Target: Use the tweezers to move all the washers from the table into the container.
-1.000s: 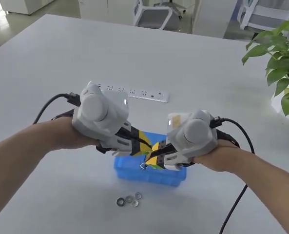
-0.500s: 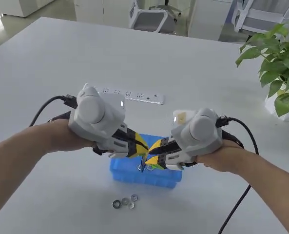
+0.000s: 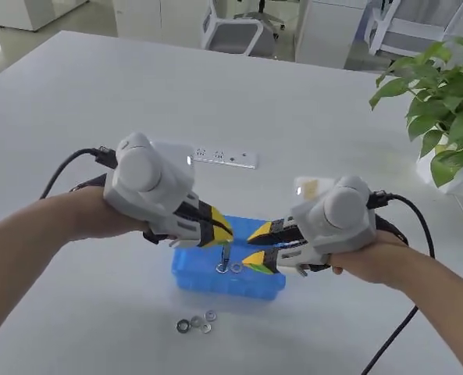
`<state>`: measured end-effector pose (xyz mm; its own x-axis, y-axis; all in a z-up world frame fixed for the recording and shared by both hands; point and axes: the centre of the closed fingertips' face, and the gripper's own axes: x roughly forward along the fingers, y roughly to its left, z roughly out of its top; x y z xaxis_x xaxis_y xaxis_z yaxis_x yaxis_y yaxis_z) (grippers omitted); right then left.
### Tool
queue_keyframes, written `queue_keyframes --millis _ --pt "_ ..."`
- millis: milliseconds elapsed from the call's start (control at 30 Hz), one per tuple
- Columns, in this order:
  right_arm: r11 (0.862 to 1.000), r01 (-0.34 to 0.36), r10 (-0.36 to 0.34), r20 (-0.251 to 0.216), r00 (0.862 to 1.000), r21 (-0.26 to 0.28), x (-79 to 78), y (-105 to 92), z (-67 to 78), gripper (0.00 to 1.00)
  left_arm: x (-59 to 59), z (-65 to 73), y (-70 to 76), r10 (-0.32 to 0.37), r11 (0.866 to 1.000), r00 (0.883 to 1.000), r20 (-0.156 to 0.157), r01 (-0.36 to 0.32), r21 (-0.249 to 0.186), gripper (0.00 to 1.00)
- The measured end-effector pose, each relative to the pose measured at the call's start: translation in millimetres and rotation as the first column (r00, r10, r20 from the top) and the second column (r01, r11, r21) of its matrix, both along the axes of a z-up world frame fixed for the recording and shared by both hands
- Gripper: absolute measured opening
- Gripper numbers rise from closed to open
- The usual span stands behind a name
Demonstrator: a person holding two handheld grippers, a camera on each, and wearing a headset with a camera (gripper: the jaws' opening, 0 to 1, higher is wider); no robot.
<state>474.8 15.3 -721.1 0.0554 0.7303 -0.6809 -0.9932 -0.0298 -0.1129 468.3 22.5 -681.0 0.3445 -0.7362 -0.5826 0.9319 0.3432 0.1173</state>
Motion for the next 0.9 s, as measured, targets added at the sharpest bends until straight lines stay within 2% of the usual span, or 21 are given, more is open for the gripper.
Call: queue_keyframes --millis 200,267,667,900 --pt "0.999 0.035 -0.035 0.002 0.999 0.015 -3.1 -7.5 7.7 0.23 -3.5 9.9 -0.2 0.003 1.0 1.0 0.013 -0.003 0.0 0.05" --pt "0.999 0.045 -0.045 -0.001 0.999 0.018 -5.2 -10.2 9.8 0.24 -5.2 12.6 0.2 0.007 1.0 1.0 -0.001 -0.007 -0.011 0.05" --pt "0.993 0.114 -0.113 -0.021 0.993 0.027 -18.7 -31.0 16.1 0.36 -13.6 27.8 9.2 0.024 1.0 1.0 -0.004 -0.024 -0.007 0.05" --pt "0.989 0.141 -0.14 -0.033 0.99 0.032 -26.8 -39.1 17.0 0.43 -21.9 43.3 8.4 0.019 1.0 1.0 -0.001 -0.019 -0.006 0.05"
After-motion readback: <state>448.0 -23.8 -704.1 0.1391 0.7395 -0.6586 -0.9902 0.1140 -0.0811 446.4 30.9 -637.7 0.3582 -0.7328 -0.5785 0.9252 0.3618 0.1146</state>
